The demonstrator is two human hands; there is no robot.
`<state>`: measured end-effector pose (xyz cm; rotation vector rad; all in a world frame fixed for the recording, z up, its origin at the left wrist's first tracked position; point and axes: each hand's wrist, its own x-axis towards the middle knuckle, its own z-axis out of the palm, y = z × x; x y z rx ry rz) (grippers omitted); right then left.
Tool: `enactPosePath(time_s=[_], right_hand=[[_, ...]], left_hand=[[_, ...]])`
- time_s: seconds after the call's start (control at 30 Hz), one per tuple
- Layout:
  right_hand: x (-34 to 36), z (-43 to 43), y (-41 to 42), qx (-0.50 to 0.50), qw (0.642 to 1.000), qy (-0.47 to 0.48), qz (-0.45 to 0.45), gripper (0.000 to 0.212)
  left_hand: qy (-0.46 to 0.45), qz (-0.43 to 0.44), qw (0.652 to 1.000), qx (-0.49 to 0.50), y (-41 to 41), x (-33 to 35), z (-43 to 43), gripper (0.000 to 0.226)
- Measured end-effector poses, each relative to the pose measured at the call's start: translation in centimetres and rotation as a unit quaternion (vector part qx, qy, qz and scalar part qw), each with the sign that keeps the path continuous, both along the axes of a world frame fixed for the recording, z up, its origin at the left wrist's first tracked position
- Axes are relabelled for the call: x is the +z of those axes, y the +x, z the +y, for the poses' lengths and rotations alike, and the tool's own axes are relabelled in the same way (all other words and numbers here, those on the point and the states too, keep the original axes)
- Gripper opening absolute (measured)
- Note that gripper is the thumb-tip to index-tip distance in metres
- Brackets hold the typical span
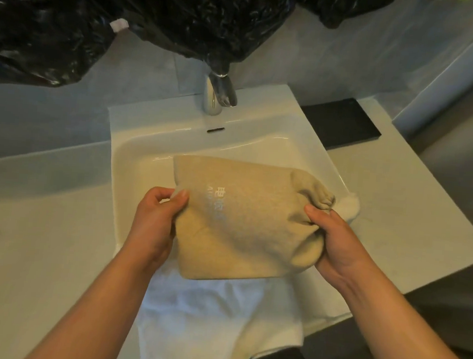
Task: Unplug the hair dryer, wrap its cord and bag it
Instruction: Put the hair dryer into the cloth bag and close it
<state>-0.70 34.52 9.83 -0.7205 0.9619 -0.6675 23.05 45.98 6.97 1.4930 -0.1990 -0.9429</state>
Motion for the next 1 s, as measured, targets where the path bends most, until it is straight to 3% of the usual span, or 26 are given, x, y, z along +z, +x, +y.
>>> enactPosePath(time_s=[0.53, 0.67, 1.0], right_hand=[[-1.0, -11.8, -7.5, 0.012, 1.000, 0.021, 0.001, 0.053], [-0.9, -16.9, -11.7, 0.030, 0.999, 0.022, 0.002, 0.055], [-0.5, -28.6, -23.6, 0.073, 0.997, 0.036, -0.001, 0.049]], left_hand=[[0.016, 0.003, 1.000, -0.002, -7.9, 1.0, -10.5, 0.011], [0.010, -0.008, 1.000, 0.001, -12.2, 1.0, -14.7, 0.025], [0.018, -0.021, 0.997, 0.074, -25.9, 1.7, -24.3, 0.010]])
